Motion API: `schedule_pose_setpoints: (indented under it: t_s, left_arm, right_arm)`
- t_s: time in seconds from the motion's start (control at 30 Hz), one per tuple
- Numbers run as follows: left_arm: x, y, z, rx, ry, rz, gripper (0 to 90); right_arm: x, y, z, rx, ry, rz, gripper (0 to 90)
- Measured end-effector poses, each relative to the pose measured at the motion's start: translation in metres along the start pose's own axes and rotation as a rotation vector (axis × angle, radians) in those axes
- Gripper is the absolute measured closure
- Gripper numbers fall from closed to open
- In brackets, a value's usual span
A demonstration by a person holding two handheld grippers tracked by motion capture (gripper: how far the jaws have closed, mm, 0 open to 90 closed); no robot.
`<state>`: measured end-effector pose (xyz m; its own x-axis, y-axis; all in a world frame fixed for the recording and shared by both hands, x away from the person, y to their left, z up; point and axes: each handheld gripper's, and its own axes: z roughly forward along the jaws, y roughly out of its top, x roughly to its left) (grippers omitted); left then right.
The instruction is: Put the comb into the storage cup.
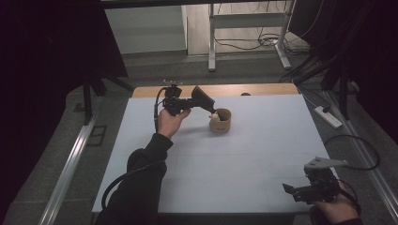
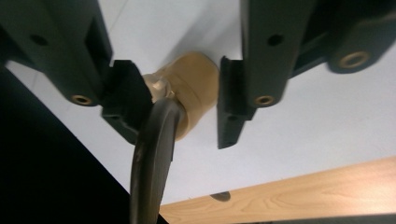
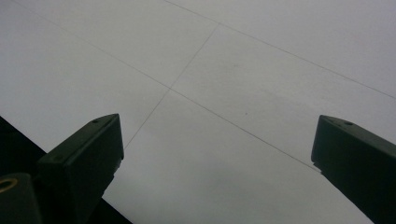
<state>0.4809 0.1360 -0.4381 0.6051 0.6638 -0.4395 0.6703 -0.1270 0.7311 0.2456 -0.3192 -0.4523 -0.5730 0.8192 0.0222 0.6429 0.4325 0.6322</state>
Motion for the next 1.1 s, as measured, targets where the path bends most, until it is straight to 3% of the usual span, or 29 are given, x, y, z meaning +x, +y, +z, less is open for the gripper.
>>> schedule_pose_setpoints:
  t_s: [0.23, 0.67, 0.73, 0.97, 1.1]
  left_arm:
    - [-0.004, 0.002, -0.003, -0.025, 0.05, 0.072, 37.3]
    - [-0.013, 0.003, -0.009, -0.064, 0.153, 0.209, 16.0]
    - [-0.015, 0.003, -0.01, -0.062, 0.192, 0.247, 14.2]
    - [-0.017, 0.001, -0.011, -0.065, 0.231, 0.293, 7.0]
    - [-0.016, -0.001, -0.014, -0.083, 0.222, 0.287, 4.0]
  right_arm:
    - [0.0, 0.0, 0.0, 0.001, -0.001, -0.002, 2.6]
    - [0.001, 0.0, 0.0, 0.001, -0.003, -0.005, 2.7]
    - [0.001, 0.0, 0.0, 0.001, -0.002, -0.01, 2.7]
    - [0.001, 0.0, 0.0, 0.001, -0.002, -0.01, 2.7]
    - [0.001, 0.0, 0.0, -0.002, -0.003, -0.01, 2.7]
